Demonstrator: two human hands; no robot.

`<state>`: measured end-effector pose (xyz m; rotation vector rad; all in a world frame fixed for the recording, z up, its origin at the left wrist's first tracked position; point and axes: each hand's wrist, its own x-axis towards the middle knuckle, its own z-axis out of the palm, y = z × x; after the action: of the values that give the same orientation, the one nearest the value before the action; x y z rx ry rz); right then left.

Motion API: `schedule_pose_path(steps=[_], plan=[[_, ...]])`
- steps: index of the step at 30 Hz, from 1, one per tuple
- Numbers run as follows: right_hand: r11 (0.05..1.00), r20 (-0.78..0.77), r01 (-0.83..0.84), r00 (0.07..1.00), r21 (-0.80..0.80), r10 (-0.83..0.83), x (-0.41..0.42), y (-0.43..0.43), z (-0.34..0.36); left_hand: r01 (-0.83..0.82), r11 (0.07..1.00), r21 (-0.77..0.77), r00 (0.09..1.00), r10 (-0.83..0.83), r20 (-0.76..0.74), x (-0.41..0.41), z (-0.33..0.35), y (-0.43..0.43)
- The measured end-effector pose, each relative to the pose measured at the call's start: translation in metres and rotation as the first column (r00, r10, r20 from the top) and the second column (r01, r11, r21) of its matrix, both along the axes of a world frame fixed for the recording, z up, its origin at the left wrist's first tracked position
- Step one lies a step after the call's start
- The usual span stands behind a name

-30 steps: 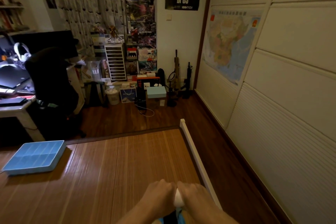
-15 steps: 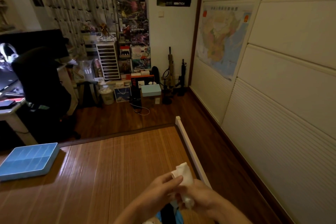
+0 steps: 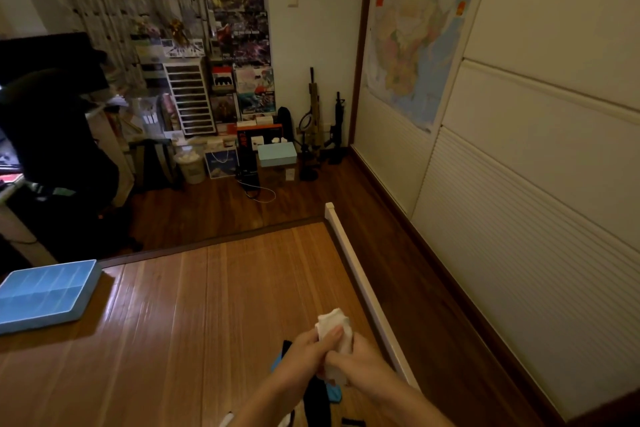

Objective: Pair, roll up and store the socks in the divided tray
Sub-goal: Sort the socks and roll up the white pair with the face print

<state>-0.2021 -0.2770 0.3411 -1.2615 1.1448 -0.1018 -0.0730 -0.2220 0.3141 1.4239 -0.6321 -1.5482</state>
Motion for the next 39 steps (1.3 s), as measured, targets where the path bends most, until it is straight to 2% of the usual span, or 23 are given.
schedule_pose_path(steps=[3,5,11,18,23,26,29,31,35,39], plan=[[0.996,0.019,0.09,0.996,0.016,-0.09,-0.01,0.002,-0.01,0.0,1.0,0.03,0.997,0.002,-0.079,-0.003,-0.015,0.001],[0.993,0.037,0.12,0.992,-0.016,-0.119,-0.018,0.001,-0.016,0.019,0.998,0.052,0.997,-0.014,-0.078,-0.005,-0.024,0.0],[0.989,0.07,0.098,0.993,-0.111,-0.091,-0.041,-0.002,-0.049,0.073,0.987,0.143,0.992,-0.058,-0.11,-0.025,-0.064,-0.008],[0.993,-0.046,0.106,0.993,-0.05,-0.108,-0.07,-0.026,-0.127,0.162,0.924,0.345,0.968,-0.082,-0.236,-0.054,-0.132,-0.038],[0.992,-0.231,0.108,0.966,-0.057,-0.119,-0.098,-0.048,-0.211,0.152,0.855,0.496,0.984,-0.085,-0.155,-0.081,-0.208,-0.071],[0.983,-0.417,0.145,0.891,-0.117,-0.181,-0.116,-0.064,-0.273,0.124,0.809,0.574,0.992,-0.103,-0.07,-0.1,-0.268,-0.088],[0.956,-0.596,0.205,0.749,-0.209,-0.291,-0.129,-0.078,-0.338,0.115,0.765,0.633,0.987,-0.162,0.017,-0.113,-0.32,-0.1],[0.941,-0.662,0.197,0.672,-0.275,-0.333,-0.134,-0.084,-0.377,0.088,0.747,0.659,0.985,-0.163,0.053,-0.119,-0.344,-0.107],[0.909,-0.739,0.039,0.568,-0.415,-0.362,-0.143,-0.08,-0.439,0.03,0.759,0.651,0.995,-0.087,0.055,-0.116,-0.378,-0.113],[0.879,-0.775,-0.129,0.541,-0.46,-0.326,-0.148,-0.08,-0.478,-0.042,0.757,0.652,0.998,0.007,0.057,-0.102,-0.397,-0.1]])
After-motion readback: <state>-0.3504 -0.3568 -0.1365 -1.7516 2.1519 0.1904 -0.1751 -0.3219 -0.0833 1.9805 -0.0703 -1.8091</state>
